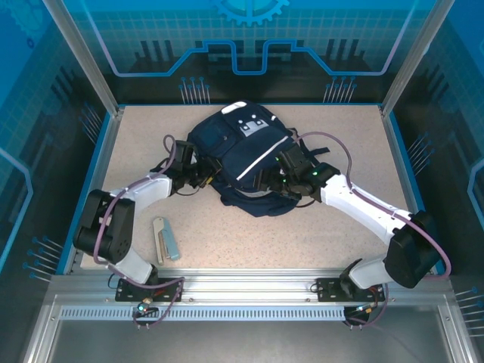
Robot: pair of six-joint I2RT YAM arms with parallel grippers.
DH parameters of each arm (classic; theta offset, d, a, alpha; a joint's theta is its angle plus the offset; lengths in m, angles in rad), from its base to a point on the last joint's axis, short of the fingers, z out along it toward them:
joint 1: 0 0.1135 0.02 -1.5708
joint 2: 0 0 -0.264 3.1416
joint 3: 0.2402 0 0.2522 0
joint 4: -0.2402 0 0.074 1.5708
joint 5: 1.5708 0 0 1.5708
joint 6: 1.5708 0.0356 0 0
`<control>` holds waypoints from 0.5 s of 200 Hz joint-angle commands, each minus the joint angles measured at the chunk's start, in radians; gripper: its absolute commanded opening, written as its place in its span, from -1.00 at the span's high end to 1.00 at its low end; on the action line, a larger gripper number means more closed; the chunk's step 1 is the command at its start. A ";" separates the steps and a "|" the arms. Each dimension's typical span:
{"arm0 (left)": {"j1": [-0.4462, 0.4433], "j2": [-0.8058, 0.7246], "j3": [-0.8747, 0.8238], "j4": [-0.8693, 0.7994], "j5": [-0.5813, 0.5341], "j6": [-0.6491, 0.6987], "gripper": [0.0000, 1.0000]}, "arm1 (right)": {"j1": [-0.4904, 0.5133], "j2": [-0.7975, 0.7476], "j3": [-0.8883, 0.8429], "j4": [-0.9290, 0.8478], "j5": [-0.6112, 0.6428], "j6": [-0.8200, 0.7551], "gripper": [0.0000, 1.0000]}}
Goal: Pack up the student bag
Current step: Zip the student bag at the top-center of the table.
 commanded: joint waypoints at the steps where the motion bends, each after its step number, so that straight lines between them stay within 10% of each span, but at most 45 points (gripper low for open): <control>1: 0.006 0.036 0.001 0.096 0.047 -0.018 0.12 | 0.016 0.009 0.041 -0.029 0.012 -0.006 -0.81; 100: 0.006 0.086 -0.072 0.482 0.183 -0.142 0.69 | 0.069 0.024 0.083 -0.089 0.105 -0.026 -0.75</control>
